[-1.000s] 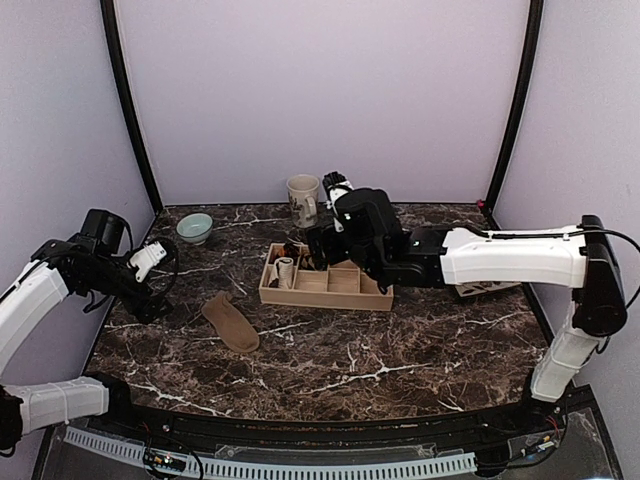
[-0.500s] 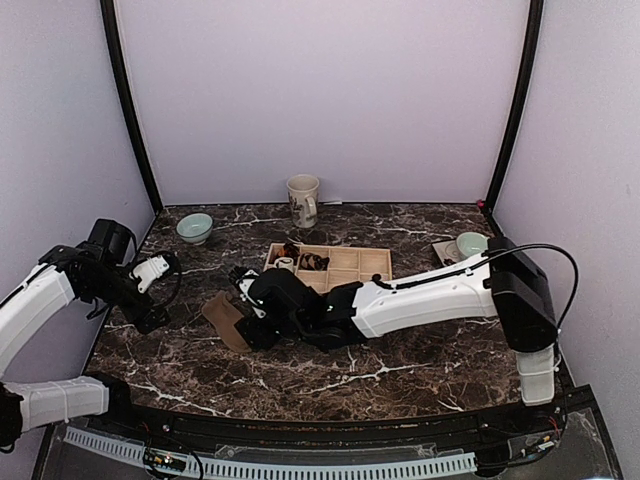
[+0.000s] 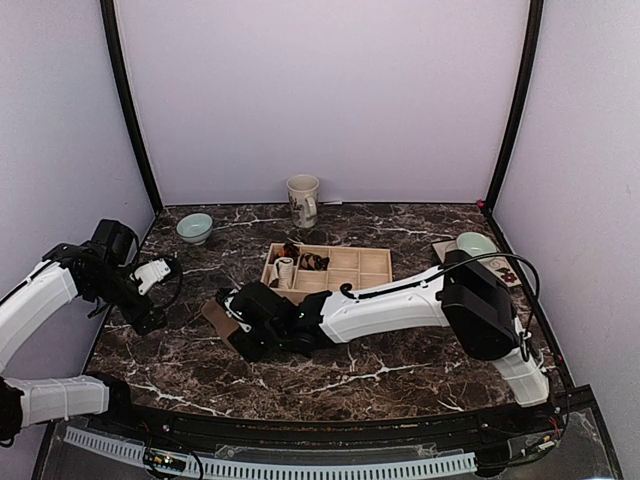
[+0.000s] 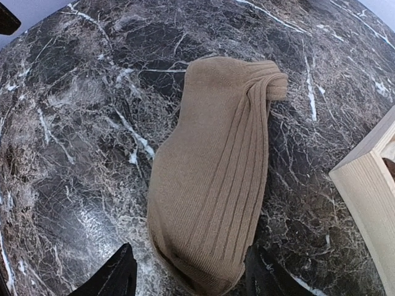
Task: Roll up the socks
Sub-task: Pick up the sock from the center of the board.
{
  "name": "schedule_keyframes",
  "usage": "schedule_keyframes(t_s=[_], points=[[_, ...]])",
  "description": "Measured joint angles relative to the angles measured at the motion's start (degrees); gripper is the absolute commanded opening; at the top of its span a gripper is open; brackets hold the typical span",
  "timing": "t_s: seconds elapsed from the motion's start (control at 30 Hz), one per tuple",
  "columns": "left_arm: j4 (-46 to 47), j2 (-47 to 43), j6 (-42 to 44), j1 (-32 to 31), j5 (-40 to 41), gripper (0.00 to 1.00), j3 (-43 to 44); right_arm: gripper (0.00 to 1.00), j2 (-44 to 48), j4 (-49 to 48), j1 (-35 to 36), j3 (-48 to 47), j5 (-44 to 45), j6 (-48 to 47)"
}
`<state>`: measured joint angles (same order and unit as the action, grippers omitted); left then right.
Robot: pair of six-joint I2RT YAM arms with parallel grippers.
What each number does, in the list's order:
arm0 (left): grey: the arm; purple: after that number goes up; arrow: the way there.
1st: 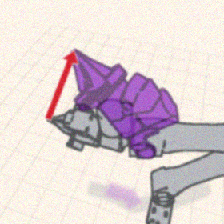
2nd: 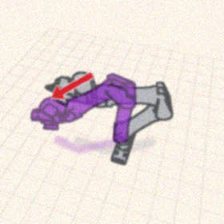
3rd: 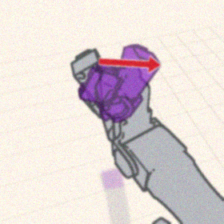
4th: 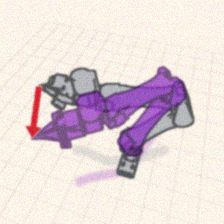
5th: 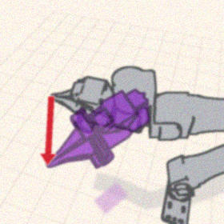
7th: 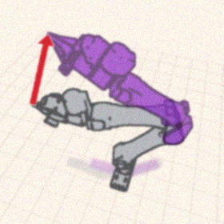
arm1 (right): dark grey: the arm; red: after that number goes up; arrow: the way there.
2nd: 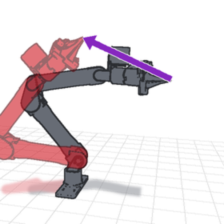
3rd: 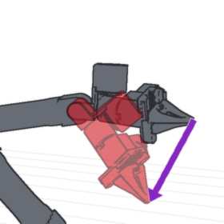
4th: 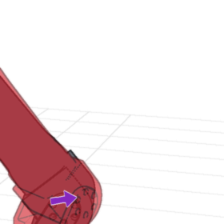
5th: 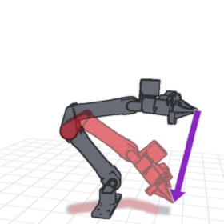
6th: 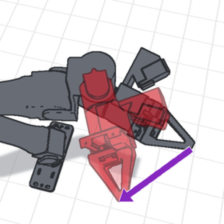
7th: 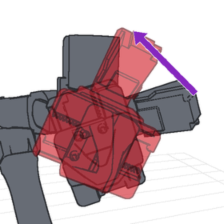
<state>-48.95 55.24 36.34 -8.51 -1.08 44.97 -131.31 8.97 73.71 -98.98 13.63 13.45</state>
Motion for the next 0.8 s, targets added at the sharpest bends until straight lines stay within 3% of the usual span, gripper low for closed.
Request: schedule_keyframes(t_s=[0.4, 0.8], points=[[-1.7, 0.1, 0.6, 0.0, 1.3, 0.99, 0.2, 0.00, -3.4, 4.2, -0.2, -2.1, -2.0, 1.9], [-1.5, -0.2, 0.5, 0.0, 0.9, 0.99, 0.0, 0.00, 0.0, 6.5, -1.5, -6.5, -2.0, 1.7]])
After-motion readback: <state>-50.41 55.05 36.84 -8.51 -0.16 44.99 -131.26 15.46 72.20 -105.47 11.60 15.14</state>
